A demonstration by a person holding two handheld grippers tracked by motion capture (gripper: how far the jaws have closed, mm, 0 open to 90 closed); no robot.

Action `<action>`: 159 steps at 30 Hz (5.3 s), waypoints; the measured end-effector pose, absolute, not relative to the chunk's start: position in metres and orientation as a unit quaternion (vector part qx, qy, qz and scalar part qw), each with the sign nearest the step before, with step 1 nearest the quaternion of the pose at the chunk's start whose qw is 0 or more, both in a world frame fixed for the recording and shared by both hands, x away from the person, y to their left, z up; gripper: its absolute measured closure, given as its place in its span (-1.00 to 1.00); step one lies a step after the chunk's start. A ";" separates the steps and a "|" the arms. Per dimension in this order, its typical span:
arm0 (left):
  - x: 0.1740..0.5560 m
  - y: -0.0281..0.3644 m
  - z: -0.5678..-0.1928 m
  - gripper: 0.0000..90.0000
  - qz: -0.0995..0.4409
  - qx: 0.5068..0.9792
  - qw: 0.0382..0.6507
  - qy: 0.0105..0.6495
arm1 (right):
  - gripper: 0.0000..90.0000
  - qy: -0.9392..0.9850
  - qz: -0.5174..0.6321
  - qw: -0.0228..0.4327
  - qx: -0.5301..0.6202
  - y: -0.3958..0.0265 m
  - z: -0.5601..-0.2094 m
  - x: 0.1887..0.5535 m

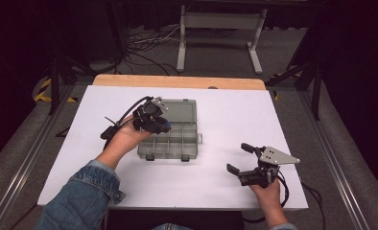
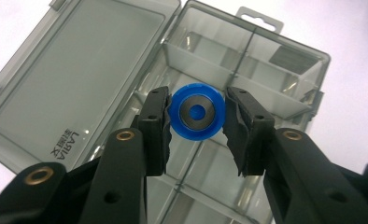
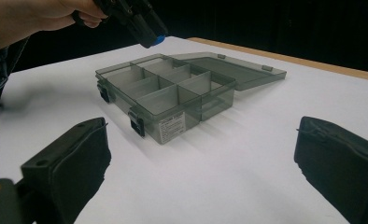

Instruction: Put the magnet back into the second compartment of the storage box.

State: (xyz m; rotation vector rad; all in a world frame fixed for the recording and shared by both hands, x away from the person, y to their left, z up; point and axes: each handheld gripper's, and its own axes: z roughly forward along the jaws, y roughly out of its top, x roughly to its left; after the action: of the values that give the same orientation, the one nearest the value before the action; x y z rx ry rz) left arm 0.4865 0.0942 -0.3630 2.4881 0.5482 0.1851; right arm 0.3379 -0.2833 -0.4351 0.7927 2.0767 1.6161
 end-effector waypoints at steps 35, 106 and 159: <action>0.513 0.098 -0.396 0.38 0.042 0.935 0.259 0.239 | -0.92 0.741 0.577 0.191 0.283 -0.284 -0.436 0.338; 0.450 0.124 -0.343 -0.92 0.103 0.896 0.370 0.225 | -0.92 0.741 0.579 0.185 0.285 -0.282 -0.437 0.340; 0.363 0.249 -0.423 -0.98 0.153 0.722 0.628 0.246 | -0.98 0.728 0.594 0.220 0.262 -0.284 -0.430 0.332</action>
State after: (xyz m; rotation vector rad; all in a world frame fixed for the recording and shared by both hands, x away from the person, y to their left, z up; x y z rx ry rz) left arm 0.3627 0.2492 -0.4235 1.6550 0.5640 0.3513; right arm 0.3315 -0.2839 -0.4301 0.7259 2.0129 1.6430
